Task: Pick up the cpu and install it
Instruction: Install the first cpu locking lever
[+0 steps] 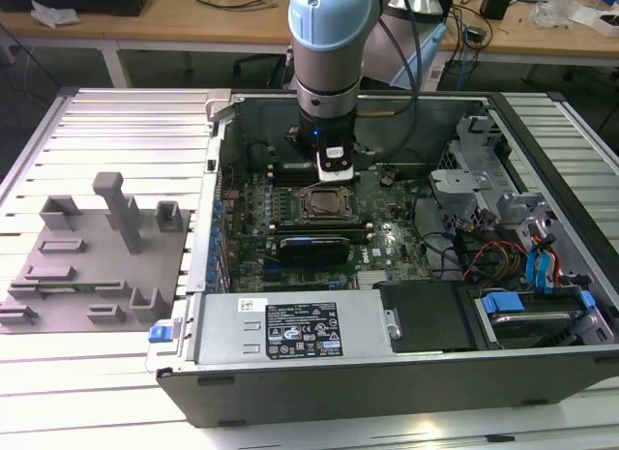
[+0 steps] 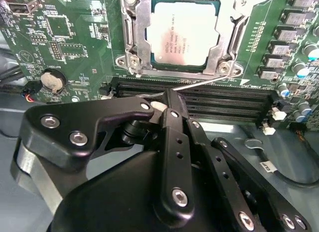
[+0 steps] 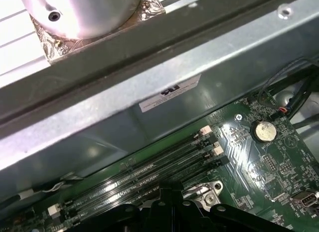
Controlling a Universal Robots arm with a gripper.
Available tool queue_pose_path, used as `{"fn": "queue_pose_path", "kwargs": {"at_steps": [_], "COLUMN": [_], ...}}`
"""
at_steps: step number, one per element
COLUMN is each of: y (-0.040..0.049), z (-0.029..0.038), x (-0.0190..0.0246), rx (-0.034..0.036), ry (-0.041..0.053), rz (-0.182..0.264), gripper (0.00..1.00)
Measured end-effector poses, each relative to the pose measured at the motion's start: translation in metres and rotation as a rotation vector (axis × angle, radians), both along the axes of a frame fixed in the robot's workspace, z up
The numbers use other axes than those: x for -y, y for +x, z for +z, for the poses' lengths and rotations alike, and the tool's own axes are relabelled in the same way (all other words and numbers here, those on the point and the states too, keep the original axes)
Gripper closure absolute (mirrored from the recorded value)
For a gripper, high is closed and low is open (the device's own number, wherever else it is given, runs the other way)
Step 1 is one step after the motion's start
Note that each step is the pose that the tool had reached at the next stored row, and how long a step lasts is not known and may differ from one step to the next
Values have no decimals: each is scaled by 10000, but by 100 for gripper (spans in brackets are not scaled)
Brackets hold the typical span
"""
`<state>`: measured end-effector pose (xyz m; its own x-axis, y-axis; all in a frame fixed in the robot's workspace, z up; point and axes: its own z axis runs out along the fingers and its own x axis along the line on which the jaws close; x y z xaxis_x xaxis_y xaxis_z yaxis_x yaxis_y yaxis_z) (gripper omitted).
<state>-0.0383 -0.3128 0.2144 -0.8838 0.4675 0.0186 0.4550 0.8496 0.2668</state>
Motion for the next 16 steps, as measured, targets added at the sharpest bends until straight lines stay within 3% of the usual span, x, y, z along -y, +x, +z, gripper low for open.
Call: {"fn": "queue_pose_path", "kwargs": {"at_steps": [7, 16], "y": [-13, -13], "z": [-10, -98], "x": [-13, -13], "rx": [0, 1], "ry": [-10, -33], "rz": [-211, -476], "gripper": [89, 89]}}
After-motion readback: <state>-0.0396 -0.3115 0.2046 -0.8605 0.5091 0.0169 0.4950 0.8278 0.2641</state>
